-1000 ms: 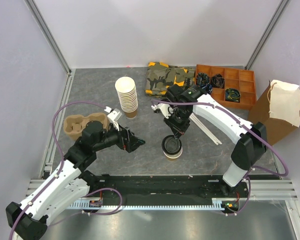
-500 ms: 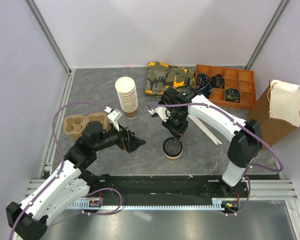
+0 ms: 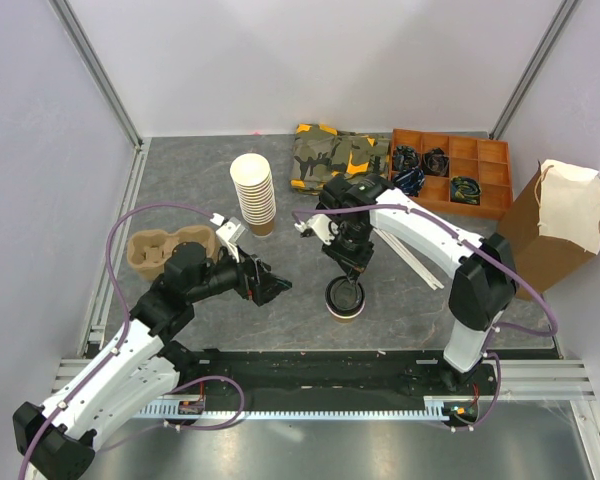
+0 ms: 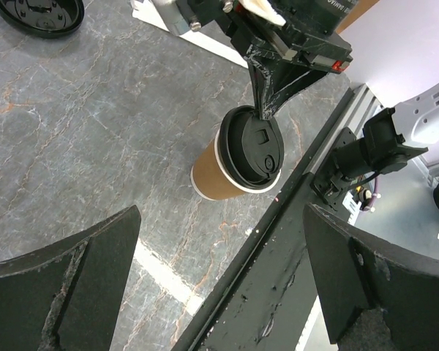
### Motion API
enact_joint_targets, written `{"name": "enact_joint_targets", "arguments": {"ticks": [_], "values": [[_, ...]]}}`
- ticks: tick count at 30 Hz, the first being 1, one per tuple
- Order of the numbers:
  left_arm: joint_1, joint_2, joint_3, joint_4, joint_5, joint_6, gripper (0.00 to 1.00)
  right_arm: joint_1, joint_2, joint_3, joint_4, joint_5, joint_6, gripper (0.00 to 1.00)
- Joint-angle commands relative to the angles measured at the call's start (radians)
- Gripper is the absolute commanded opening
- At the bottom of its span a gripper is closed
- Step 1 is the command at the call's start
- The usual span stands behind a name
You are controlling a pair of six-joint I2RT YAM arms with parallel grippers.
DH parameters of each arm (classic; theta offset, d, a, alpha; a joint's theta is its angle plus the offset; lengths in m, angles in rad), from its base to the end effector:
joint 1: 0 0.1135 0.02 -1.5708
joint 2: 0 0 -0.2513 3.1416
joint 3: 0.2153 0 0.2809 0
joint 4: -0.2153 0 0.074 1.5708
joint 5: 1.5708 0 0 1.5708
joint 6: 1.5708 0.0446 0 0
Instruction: Pack the takeout coffee
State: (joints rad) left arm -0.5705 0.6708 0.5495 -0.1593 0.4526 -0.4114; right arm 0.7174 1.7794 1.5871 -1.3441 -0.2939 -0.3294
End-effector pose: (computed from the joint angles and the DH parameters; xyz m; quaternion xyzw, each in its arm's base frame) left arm 0.1683 -0.1312 0.2645 0.1964 0.7655 -0.4344 0.4322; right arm 0.2604 0.2444 0.2492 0.4965 -0.8554 -0.1469 0.0115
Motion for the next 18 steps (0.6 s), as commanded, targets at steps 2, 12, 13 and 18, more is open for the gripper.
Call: {"name": "enact_joint_targets", "arguments": {"ticks": [2, 12, 13, 18], "values": [[0.004, 0.007, 0.0, 0.05, 0.023, -0.023, 0.99, 0.007, 0.021, 0.037, -0.096, -0.01, -0.026, 0.02], [0.004, 0.0, -0.008, 0.049, 0.024, -0.024, 0.99, 0.002, -0.021, 0.068, -0.115, -0.06, -0.042, 0.0], [0.004, -0.002, -0.008, 0.046, 0.024, -0.023, 0.99, 0.004, -0.028, 0.07, -0.115, -0.06, -0.042, 0.0], [0.004, 0.003, -0.011, 0.044, 0.032, -0.023, 0.99, 0.005, -0.057, 0.056, -0.116, -0.05, -0.049, 0.0]]}}
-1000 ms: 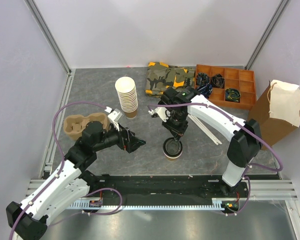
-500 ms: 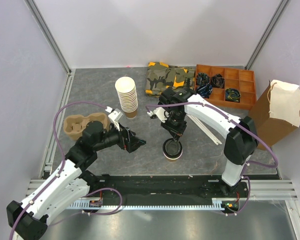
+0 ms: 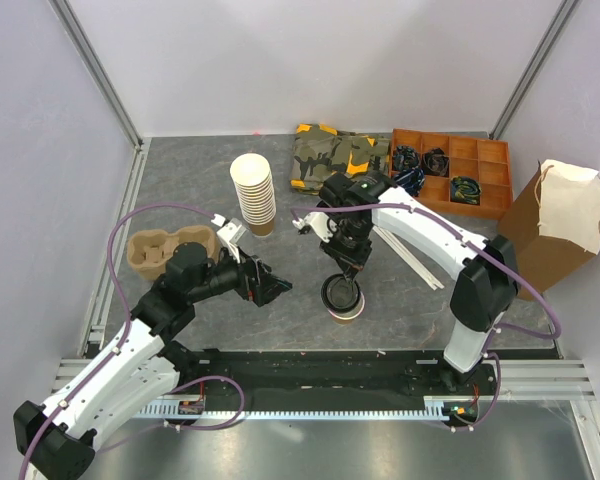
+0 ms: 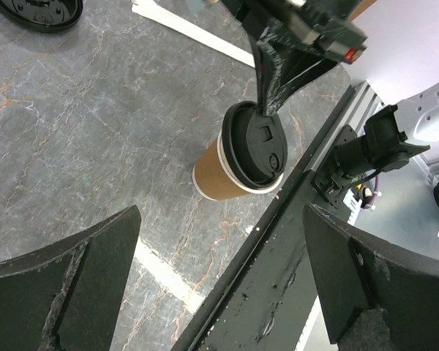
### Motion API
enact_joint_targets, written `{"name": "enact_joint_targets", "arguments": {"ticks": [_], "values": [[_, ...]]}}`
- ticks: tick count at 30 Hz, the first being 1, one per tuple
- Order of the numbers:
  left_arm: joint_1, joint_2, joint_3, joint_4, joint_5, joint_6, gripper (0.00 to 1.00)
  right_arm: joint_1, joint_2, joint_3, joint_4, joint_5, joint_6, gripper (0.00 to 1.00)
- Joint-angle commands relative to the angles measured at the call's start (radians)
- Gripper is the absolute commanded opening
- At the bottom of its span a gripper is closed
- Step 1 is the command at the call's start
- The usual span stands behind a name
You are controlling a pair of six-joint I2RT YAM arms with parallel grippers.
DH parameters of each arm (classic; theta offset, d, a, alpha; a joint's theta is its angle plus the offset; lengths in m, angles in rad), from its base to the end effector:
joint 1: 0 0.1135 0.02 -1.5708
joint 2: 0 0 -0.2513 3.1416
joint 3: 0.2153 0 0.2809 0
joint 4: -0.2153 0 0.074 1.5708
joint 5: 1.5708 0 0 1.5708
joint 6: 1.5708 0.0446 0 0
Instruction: Pack the takeout coffee
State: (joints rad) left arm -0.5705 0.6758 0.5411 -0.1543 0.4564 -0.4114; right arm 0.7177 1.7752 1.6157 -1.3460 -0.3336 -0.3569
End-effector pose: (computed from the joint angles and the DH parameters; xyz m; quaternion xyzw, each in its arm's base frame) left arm 0.1688 -0.1317 0.2608 0.1969 0.7676 -0.4345 0.4281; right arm 0.2609 0.2471 0.2593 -0.5091 0.8439 0.1690 0.0019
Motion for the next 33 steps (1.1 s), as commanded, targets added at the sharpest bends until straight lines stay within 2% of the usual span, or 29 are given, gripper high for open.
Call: {"name": "enact_joint_targets", "arguments": {"ticks": [1, 13, 33], "values": [[0.004, -0.001, -0.001, 0.039, 0.031, -0.02, 0.99, 0.005, -0.053, 0.024, -0.113, -0.01, -0.027, 0.0], [0.004, 0.011, -0.006, 0.051, 0.033, -0.02, 0.99, 0.06, -0.071, -0.074, -0.114, 0.042, -0.053, 0.0], [0.004, -0.007, -0.021, 0.052, 0.033, -0.027, 0.99, 0.042, 0.0, -0.034, -0.114, 0.039, -0.047, 0.0]]}}
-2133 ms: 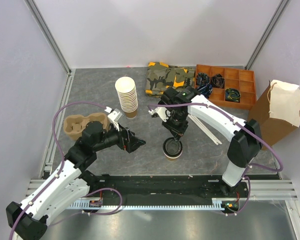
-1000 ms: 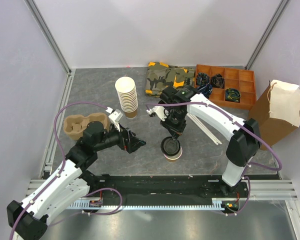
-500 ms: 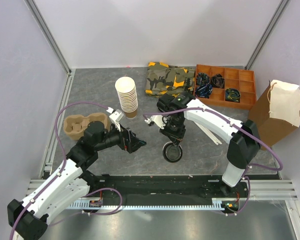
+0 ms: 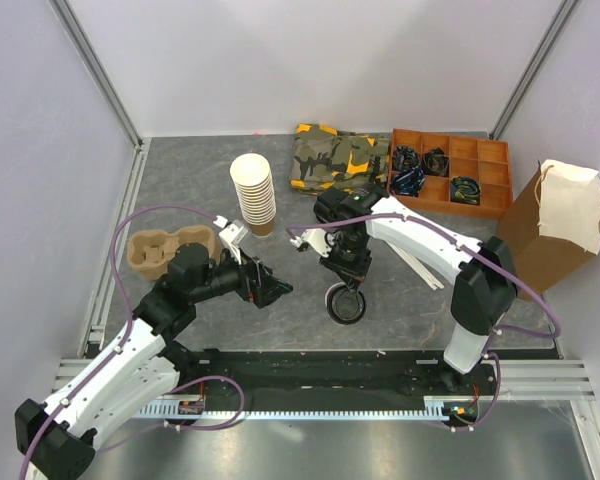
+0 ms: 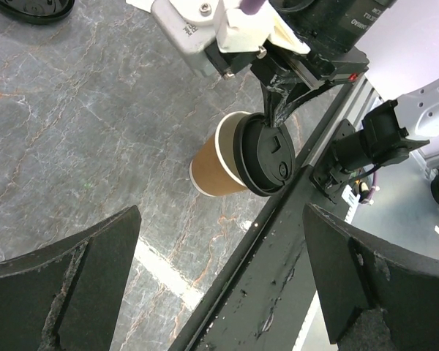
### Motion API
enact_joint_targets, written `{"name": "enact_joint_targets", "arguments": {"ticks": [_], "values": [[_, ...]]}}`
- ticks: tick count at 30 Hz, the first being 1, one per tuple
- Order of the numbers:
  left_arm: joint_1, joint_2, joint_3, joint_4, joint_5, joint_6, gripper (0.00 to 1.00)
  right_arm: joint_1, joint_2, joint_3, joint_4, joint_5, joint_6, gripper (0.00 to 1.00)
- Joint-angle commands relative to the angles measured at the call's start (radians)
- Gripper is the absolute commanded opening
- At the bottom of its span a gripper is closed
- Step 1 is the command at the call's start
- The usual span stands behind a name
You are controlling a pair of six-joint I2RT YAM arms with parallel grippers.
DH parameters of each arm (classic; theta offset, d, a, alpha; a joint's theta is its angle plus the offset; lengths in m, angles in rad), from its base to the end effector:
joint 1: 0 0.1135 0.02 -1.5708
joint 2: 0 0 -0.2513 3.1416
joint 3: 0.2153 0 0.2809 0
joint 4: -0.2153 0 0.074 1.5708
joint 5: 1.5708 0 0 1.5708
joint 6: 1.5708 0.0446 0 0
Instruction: Pack the takeout coffee
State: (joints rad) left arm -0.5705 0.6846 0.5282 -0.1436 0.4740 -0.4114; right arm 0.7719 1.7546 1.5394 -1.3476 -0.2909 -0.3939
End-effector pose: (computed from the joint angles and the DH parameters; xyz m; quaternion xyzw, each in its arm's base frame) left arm 0.1694 -0.1329 0.2554 0.2011 0.7688 -0.4386 0.4197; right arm 0.2403 0.2517 0.2439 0.5451 -0.8257 -0.1431 0.0233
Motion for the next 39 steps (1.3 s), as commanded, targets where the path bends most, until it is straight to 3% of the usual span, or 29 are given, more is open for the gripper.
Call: {"name": "enact_joint_targets", "arguments": {"ticks": [1, 19, 39], "values": [[0.004, -0.016, -0.008, 0.041, 0.015, -0.027, 0.99, -0.017, 0.023, 0.045, -0.111, -0.011, -0.011, 0.0], [0.004, -0.002, -0.004, 0.042, -0.009, -0.023, 0.99, -0.12, 0.106, 0.102, -0.113, -0.08, 0.0, 0.0], [0.004, 0.026, 0.012, 0.052, -0.012, -0.023, 0.99, -0.121, 0.108, 0.13, -0.113, -0.114, 0.013, 0.0]]}}
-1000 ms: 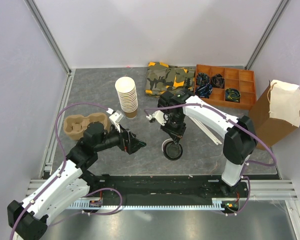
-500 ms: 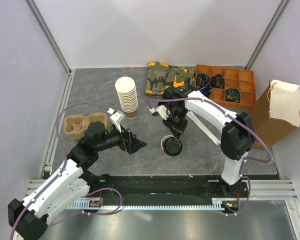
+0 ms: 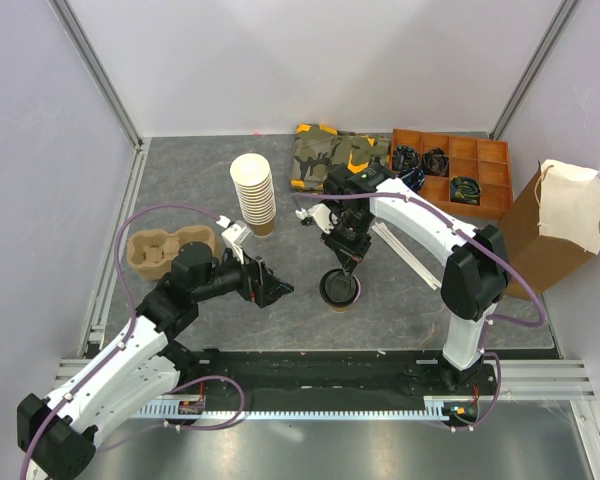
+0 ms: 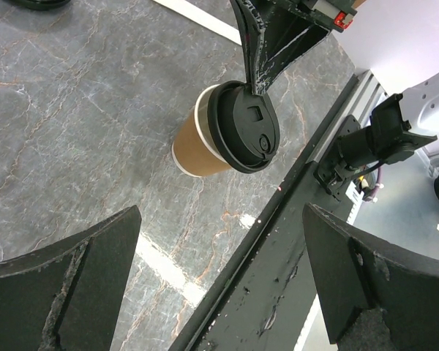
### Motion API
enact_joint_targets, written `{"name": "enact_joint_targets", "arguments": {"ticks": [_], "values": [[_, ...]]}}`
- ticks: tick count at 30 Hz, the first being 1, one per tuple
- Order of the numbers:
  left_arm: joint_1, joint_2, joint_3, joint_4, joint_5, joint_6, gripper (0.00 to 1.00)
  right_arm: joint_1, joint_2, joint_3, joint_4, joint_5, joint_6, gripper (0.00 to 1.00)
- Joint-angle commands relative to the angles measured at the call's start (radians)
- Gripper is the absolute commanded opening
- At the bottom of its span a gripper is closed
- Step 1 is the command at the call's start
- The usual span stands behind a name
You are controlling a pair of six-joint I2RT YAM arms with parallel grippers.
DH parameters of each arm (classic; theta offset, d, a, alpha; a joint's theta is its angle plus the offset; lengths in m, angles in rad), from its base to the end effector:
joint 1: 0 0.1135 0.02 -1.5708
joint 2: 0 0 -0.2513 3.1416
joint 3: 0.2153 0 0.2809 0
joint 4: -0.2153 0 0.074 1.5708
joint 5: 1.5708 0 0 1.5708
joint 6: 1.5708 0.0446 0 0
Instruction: Pack the takeout coffee
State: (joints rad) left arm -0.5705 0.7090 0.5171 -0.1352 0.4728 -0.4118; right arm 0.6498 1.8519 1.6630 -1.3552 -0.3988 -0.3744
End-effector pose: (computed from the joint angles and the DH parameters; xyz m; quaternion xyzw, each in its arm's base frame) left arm 0.1723 -0.1347 0.2472 0.1986 0.7769 -0.4350 0.4096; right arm 0.2870 0.2398 0.2473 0.4826 -0.8531 -0.1980 0.0142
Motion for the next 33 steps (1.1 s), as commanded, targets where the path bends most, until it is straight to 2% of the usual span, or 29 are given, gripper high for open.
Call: {"name": "enact_joint_targets", "arguments": {"ticks": [1, 21, 33], "values": [[0.004, 0.001, 0.023, 0.045, -0.011, -0.025, 0.99, 0.002, 0.01, 0.007, -0.105, 0.0, -0.008, 0.0], [0.004, 0.024, 0.02, 0.062, -0.002, -0.033, 0.99, -0.004, 0.004, 0.057, -0.107, -0.008, 0.022, 0.0], [0.004, 0.044, 0.023, 0.082, 0.0, -0.038, 0.99, -0.009, 0.0, 0.029, -0.107, 0.003, 0.017, 0.0]]}}
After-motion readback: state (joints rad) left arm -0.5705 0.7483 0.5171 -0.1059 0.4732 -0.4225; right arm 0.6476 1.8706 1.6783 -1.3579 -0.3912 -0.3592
